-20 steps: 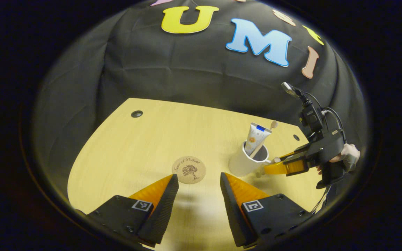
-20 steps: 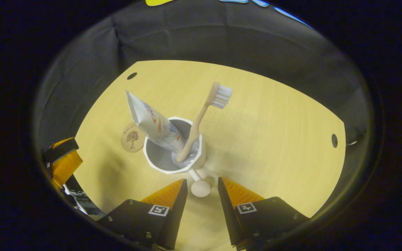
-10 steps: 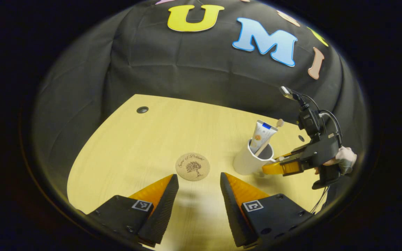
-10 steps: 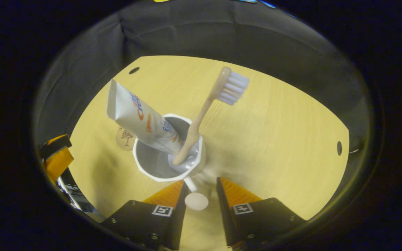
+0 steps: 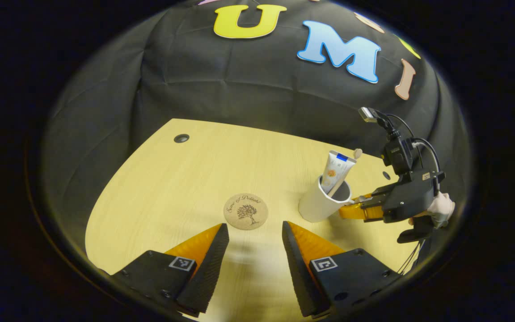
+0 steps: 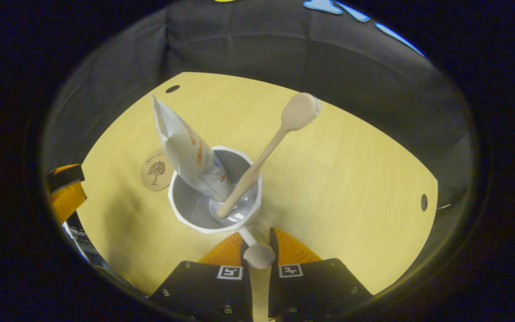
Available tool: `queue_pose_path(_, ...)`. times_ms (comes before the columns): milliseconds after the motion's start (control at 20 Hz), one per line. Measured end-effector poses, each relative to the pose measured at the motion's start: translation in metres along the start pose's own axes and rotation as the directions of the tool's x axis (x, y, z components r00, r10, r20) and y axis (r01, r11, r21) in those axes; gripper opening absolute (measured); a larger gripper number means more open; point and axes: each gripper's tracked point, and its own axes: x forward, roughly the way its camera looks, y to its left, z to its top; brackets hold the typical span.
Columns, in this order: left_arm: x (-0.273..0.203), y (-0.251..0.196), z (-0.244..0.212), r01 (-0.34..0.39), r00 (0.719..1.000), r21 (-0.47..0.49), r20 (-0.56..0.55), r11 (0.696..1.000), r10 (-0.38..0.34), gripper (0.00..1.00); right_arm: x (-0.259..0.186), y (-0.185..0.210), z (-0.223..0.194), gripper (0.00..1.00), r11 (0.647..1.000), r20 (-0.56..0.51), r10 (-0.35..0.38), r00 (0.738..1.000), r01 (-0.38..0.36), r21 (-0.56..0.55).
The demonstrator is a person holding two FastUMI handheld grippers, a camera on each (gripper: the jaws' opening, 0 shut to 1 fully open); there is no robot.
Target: Put the toothbrush and toothpaste on the desktop into the cup, then pick up the cup and place it on the coaster on the desktop.
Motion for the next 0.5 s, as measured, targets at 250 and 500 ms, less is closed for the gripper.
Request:
queue_pose_path(250,-0.004,0.009,-0.003,-0.006,1.000,-0.013,0.003,1.000,0.006,0.79,-0.002,0.002,0.000,0.14,0.999,0.008,0.001,1.000,-0.001,0.040)
queue_pose_path(500,-0.004,0.012,0.000,-0.009,1.000,-0.024,0.006,1.000,0.010,0.79,-0.004,0.005,0.002,0.14,0.999,0.016,0.007,1.000,-0.008,0.031)
